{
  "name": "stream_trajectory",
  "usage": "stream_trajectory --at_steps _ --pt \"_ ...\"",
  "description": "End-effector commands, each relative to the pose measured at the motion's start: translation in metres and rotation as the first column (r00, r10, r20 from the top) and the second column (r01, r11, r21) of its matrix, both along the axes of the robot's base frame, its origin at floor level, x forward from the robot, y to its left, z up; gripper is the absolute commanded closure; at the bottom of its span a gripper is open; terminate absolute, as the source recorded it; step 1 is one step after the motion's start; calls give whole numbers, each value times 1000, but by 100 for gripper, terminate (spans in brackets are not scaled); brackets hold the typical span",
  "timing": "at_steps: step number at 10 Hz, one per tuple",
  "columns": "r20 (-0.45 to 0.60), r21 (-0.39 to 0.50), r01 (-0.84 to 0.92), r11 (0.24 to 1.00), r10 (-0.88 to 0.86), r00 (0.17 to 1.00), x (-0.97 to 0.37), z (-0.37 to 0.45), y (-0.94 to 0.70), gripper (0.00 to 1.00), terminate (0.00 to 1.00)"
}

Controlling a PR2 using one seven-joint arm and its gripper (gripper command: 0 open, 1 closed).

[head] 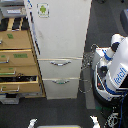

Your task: Opening the fridge

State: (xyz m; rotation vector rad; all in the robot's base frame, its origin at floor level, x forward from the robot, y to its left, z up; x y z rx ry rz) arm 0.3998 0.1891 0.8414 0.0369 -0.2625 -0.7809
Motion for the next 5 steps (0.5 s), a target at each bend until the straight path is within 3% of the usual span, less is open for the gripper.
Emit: stream_trajectory --at_steps 1,2,5 --pt "-20 -27 -27 999 26 999 12 3 -11 0 0" --pt "-106 -88 -29 996 20 994 29 12 -24 0 0" --pt "-97 -116 -8 993 -3 995 78 31 -37 0 0"
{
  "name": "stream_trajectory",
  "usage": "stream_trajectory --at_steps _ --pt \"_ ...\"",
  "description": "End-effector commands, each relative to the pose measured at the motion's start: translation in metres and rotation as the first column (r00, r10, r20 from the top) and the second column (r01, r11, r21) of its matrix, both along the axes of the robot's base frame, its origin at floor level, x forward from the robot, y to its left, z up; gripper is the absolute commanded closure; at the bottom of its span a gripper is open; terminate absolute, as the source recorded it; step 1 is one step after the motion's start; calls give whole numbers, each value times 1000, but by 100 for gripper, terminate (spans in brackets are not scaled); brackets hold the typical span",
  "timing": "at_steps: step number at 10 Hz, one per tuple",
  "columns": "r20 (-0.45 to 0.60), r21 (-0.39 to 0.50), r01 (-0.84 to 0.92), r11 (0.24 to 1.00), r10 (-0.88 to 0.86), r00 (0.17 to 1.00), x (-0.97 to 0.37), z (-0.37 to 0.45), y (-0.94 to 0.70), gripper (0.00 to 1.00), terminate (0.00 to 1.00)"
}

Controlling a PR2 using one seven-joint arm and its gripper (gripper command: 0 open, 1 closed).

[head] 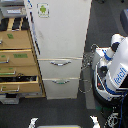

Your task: Opening the fridge

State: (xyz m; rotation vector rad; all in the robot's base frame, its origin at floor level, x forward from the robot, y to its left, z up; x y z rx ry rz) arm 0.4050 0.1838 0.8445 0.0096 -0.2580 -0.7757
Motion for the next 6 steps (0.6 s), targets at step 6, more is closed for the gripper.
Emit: stream_trajectory --at_steps 6 --pt "-24 -180 -30 983 26 999 167 72 -51 0 0"
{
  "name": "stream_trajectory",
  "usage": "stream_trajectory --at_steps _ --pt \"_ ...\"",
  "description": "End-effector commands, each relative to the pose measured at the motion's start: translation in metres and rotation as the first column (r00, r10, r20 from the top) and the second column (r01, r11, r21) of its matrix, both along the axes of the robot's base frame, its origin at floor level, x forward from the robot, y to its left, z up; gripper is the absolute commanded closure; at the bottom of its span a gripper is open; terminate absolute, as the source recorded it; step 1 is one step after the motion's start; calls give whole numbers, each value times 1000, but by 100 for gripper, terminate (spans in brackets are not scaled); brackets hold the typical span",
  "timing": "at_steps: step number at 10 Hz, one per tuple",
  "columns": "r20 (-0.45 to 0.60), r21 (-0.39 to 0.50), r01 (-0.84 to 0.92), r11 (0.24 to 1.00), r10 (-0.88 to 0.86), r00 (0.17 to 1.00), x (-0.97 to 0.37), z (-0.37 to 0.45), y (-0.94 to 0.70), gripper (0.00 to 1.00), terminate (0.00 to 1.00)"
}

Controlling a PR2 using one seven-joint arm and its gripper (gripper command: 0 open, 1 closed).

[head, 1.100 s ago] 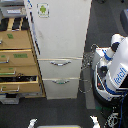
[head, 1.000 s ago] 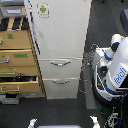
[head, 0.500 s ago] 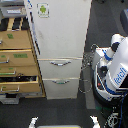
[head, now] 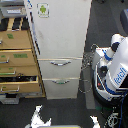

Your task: Opening the fridge

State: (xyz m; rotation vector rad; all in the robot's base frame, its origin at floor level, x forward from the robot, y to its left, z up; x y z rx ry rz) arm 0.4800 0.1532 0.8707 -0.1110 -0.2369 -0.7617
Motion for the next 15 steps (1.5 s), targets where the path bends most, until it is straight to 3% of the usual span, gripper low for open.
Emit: stream_trajectory --at_steps 1,2,5,7,11,15 --pt "39 -98 -57 994 61 997 106 56 -19 0 0" --pt "16 -145 -101 984 104 994 130 79 -11 0 0" --pt "-10 -165 -271 948 273 962 180 105 35 0 0" --pt "-48 -172 -446 878 445 894 238 131 92 0 0" --pt "-95 -147 -550 822 542 835 298 150 116 0 0" --pt "-56 -126 -605 786 603 796 352 179 129 0 0"
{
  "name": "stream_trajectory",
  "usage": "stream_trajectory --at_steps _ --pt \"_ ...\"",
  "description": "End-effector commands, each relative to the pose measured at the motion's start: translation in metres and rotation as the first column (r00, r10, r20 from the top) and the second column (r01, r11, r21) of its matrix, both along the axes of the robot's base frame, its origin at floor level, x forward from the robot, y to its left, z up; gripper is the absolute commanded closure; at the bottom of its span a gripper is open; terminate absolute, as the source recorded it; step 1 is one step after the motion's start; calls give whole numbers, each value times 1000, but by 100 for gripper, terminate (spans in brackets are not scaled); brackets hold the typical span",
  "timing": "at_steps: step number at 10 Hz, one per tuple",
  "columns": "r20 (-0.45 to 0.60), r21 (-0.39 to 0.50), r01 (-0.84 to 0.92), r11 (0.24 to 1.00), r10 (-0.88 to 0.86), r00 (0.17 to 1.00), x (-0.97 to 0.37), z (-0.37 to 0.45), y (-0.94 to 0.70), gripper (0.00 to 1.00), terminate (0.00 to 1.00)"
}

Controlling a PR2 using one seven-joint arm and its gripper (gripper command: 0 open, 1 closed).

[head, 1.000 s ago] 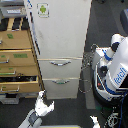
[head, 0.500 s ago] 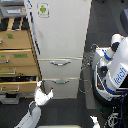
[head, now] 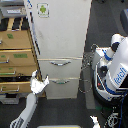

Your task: Opening the fridge

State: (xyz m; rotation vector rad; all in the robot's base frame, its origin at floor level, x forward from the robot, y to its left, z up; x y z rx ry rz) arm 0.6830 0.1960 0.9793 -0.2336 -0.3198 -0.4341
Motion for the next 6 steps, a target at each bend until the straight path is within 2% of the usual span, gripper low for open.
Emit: stream_trajectory --at_steps 1,6 --pt "-32 59 -328 943 330 943 162 84 80 0 0" --pt "-3 112 -317 942 320 947 179 105 82 0 0"
